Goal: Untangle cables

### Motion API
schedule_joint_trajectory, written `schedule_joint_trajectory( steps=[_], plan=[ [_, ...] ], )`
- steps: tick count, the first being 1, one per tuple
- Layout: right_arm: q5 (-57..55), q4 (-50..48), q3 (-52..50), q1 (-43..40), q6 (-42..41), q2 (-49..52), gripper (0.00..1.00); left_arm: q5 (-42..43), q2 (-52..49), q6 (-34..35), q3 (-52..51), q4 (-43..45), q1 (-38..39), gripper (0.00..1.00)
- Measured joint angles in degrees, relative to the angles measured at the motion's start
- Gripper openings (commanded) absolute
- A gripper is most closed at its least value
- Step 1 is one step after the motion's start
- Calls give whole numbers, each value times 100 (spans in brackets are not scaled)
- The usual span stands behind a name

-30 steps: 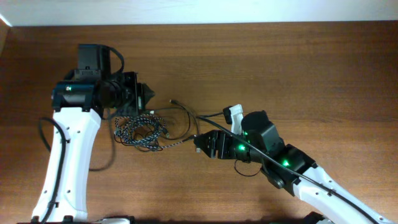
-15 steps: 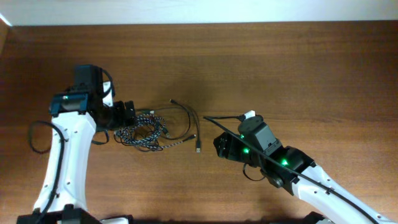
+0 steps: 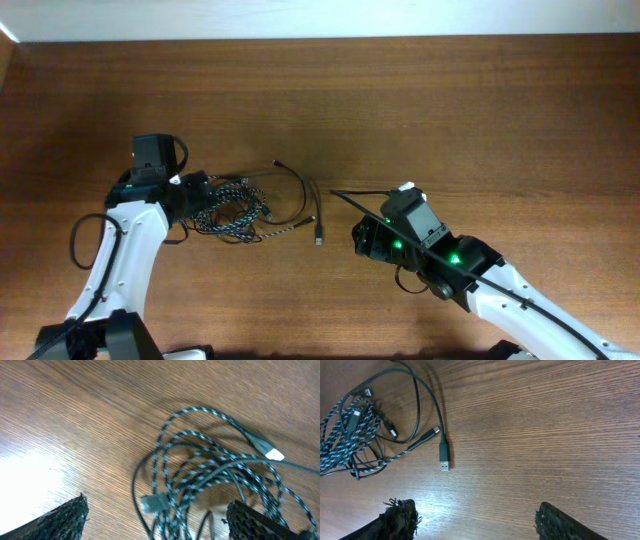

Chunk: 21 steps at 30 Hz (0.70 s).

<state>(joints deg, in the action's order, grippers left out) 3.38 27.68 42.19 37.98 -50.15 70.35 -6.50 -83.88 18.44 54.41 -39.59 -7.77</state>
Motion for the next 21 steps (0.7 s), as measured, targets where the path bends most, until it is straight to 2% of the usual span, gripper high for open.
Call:
schedule_joint_trajectory(
  steps=[1, 2, 3, 5, 6, 7, 8, 9, 10, 11, 14, 16, 19, 21],
  plan=[
    [0, 2, 0, 0, 0, 11, 78, -83, -13, -63, -2, 59, -31, 64],
    [2, 2, 0, 0, 0, 13, 78, -129, -173, -153, 0, 157, -35, 36],
    [2, 28, 0, 0, 2, 13, 78, -151, -490, -225, 0, 155, -35, 38],
    [-15, 70, 0, 0, 0, 13, 78, -118, -863, -332, -11, 155, -35, 59],
    [-20, 68, 0, 0, 2, 13, 78, -70, -905, -483, -11, 155, -35, 63],
    [-17, 66, 0, 0, 0, 13, 78, 103, -905, -750, -11, 151, -39, 73],
    [-22, 68, 0, 0, 2, 15, 78, 234, -905, -920, -11, 155, -39, 75],
    [-37, 68, 0, 0, 0, 15, 78, 730, -905, -1294, -11, 155, -39, 64],
    [-39, 68, 0, 0, 0, 17, 78, 970, -905, -1434, -11, 155, -39, 25],
    [-39, 68, 0, 0, -2, 17, 78, 1187, -997, -1554, -22, 267, -46, 0],
    [-39, 120, 0, 0, 2, 22, 78, 1425, -1449, -1631, -63, 356, -46, 0],
    [-39, 195, 0, 0, 0, 22, 77, 1456, -1445, -1338, 22, 208, -46, 0],
    [-39, 214, 0, 0, -2, 22, 77, 1537, -1117, 116, 439, -455, -46, 0],
    [-42, 212, 0, 0, 2, 22, 77, 1952, -592, 1185, 581, -835, -105, 0]
  ],
)
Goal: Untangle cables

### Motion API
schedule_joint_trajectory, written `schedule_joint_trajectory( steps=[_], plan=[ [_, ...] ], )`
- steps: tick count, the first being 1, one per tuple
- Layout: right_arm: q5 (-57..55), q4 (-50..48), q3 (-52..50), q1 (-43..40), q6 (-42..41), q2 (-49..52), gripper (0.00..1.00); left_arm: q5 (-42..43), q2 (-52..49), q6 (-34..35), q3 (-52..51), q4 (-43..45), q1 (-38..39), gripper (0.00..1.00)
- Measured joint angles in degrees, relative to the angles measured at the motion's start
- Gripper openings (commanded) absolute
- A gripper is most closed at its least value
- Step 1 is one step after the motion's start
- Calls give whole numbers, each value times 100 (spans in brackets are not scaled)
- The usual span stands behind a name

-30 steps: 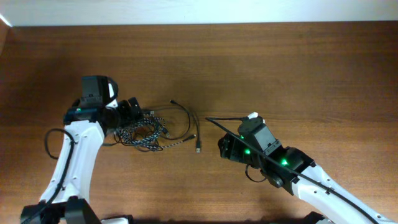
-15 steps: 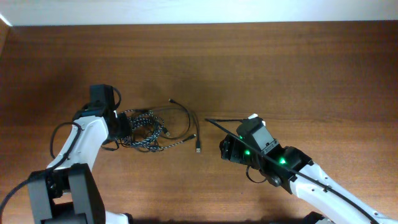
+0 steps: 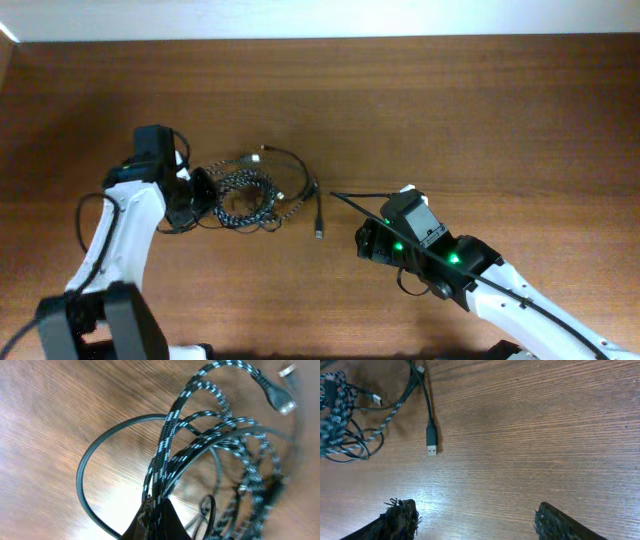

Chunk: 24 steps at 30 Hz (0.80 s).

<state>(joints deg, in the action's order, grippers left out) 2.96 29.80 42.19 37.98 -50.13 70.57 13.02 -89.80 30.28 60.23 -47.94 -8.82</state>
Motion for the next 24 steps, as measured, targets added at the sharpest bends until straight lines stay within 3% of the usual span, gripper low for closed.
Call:
schedule_joint_trajectory(
  steps=[3, 4, 5, 12, 14, 15, 18, 19, 23, 24],
  plan=[
    [7, 0, 0, 0, -2, 0, 77, 1054, 575, 2553, 37, -201, -358, 2],
    [7, 0, 0, 0, -4, 0, 77, 1259, 634, 2922, 42, -195, -358, 82],
    [4, 0, 0, 0, -2, 0, 77, 1351, 634, 3053, 42, -197, -354, 99],
    [4, -90, 0, 0, -4, 0, 77, 313, 632, 2474, 50, -411, -144, 97],
    [4, -48, 0, 0, -4, 0, 77, 138, 511, 2452, 118, -955, 264, 96],
    [4, 4, 0, 0, 0, 0, 77, -63, 367, 2450, 125, -1340, 476, 86],
    [7, 26, 0, 0, -4, 0, 77, -634, 83, 2590, 70, -1469, 544, 84],
    [7, 70, 0, 0, -4, 0, 77, -833, 13, 2728, -28, -1322, 542, 73],
    [2, 109, 0, 0, -2, 2, 77, -1161, -302, 2964, -619, -262, 542, 57],
    [2, 118, 0, 0, 2, 2, 77, -1185, -372, 2994, -673, -114, 542, 42]
  ],
)
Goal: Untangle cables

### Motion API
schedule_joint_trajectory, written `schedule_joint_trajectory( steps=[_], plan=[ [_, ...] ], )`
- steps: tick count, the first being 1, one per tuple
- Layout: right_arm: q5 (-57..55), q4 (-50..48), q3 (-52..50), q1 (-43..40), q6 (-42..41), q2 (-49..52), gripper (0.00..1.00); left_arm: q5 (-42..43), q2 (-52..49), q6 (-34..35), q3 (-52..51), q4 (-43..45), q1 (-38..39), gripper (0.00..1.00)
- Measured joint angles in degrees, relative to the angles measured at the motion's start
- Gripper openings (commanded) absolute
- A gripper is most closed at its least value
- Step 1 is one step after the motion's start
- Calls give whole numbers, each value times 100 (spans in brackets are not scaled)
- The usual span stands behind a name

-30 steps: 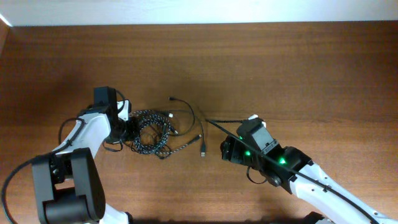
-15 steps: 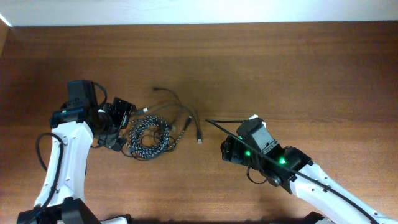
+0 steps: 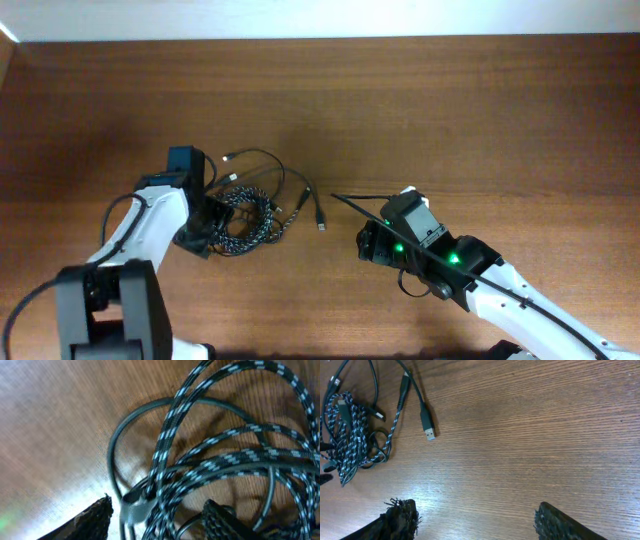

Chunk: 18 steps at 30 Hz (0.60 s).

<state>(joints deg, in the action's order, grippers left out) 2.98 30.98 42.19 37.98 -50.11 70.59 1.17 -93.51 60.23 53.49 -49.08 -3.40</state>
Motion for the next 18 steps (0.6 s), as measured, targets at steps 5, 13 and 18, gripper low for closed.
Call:
schedule_joint_trajectory(
  steps=[5, 13, 18],
  plan=[
    [0, 33, 0, 0, -4, 2, 77, 199, -382, 31, 28, 177, -28, 0],
    [437, -313, -17, 0, 11, 20, 64, 2356, 883, -588, 227, -94, -1106, 0],
    [2804, -2253, -15, 0, -28, 39, 80, 5292, 1209, -857, 251, -485, -1432, 0]
  ],
)
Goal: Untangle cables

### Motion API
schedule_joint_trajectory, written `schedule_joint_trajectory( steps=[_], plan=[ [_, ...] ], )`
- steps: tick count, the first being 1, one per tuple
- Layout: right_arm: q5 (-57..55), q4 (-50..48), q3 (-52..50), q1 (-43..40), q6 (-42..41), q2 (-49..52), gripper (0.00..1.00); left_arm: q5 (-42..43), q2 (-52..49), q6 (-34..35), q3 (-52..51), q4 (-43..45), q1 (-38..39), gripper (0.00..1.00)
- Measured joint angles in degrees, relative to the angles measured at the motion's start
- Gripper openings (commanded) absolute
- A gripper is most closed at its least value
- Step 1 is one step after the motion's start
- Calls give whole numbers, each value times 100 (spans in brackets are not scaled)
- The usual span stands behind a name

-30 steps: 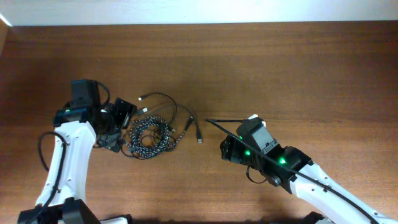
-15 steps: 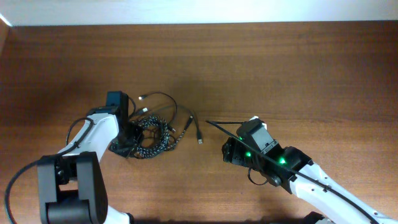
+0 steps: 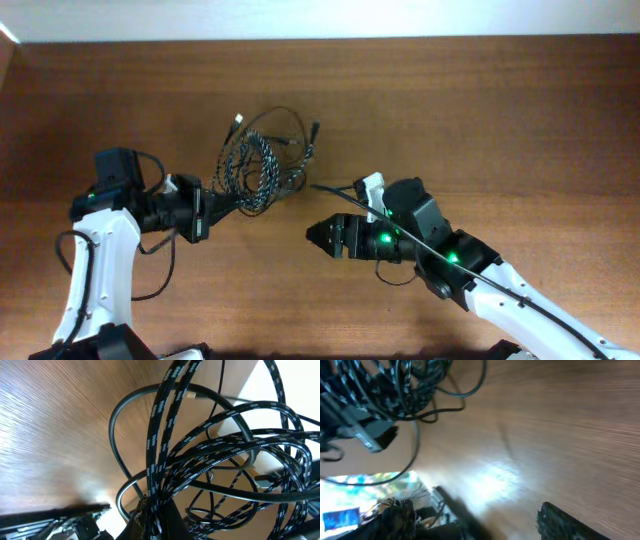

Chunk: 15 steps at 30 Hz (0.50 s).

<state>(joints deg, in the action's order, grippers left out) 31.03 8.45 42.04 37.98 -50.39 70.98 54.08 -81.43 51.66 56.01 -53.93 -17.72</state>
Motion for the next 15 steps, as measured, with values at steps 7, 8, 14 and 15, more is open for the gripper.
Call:
schedule_joint_trajectory(
  steps=[7, 8, 14, 15],
  plan=[
    [317, -1639, -17, 0, 452, 11, 66, 269, 0, -28, 2, -234, 0, 0],
    [267, -1818, -17, 0, 470, 11, 63, 273, 2, -31, 9, -407, 0, 0],
    [-186, -2129, -15, 146, -673, 636, 46, 271, 2, -46, 15, -1399, -7, 1],
    [-170, -2411, -17, 293, -809, 822, 42, 269, 2, -46, 15, -1421, -4, 1]
  ],
)
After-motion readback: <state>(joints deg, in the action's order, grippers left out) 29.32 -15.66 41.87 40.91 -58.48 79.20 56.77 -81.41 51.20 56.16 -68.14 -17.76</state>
